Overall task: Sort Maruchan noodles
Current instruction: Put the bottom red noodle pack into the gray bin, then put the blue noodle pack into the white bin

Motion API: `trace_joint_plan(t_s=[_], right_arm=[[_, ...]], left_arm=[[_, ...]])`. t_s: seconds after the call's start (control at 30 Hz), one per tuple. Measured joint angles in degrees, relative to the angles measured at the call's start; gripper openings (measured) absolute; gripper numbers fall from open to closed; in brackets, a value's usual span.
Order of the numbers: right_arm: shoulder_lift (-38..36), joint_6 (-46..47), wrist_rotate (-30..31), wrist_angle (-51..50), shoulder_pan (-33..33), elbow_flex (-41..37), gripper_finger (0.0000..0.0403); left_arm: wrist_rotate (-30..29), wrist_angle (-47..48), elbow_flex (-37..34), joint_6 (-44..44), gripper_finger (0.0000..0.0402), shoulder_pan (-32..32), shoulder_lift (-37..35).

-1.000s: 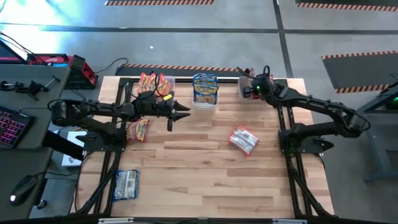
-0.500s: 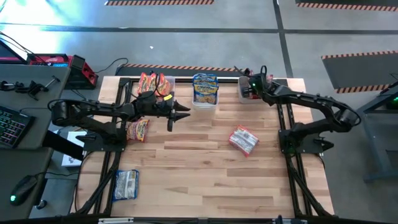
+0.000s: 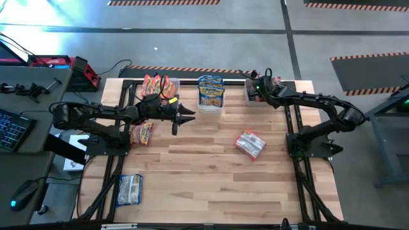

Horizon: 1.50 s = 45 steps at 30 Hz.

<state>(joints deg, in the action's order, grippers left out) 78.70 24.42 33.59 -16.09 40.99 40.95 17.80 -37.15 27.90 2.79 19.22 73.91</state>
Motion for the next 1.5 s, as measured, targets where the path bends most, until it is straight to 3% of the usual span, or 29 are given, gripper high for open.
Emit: trace_joint_plan(t_s=[0.17, 0.47, 0.57, 0.7, 0.8, 0.93, 1.1, 1.27, 1.37, 1.5], right_arm=[[0.0, -0.84, -0.07, -0.05, 0.02, 0.0, 0.0025], [0.02, -2.84, -1.15, -7.67, -0.34, 6.35, 0.0185], [0.02, -5.53, 0.21, -13.12, -1.52, 11.32, 0.0207], [-0.25, -9.37, 0.71, -19.68, -4.31, 16.79, 0.0181], [-2.34, -12.88, 0.07, -18.89, -6.75, 16.58, 0.0116], [-7.79, -15.82, -5.39, -7.4, -9.65, 9.04, 0.0015], [-13.93, -15.65, -14.47, 15.23, -14.42, -4.76, 0.0031], [-16.29, -16.85, -17.38, 37.57, -20.31, -16.15, 0.0006], [-17.63, -19.12, -17.55, 42.44, -22.95, -19.34, 0.0006], [-19.06, -21.15, -17.56, 41.67, -25.0, -20.12, 0.0005]], left_arm=[[0.0, 0.02, 0.0, 0.0, 0.0099, 0.0, 0.0], [0.0, 0.04, 0.02, 0.0, 0.0099, 0.0, 0.0], [0.02, 0.06, 0.02, -0.27, 0.0099, 0.0, 0.0], [0.0, 1.08, 0.07, -1.44, 0.0099, -0.02, 0.0], [0.0, 2.13, 0.07, -1.51, 0.0099, -0.02, 0.0], [0.0, 2.48, 0.07, -1.85, 0.0099, -0.02, 0.02], [0.0, 4.38, 0.07, -2.91, 0.0099, -0.11, 0.02], [-0.17, 8.68, 0.09, -1.08, 0.009, -2.19, -0.32], [-0.51, 17.43, 1.7, -0.07, 0.007, -6.37, -1.7], [-8.51, 35.81, 7.0, 4.83, 0.0044, -12.95, -3.0]])
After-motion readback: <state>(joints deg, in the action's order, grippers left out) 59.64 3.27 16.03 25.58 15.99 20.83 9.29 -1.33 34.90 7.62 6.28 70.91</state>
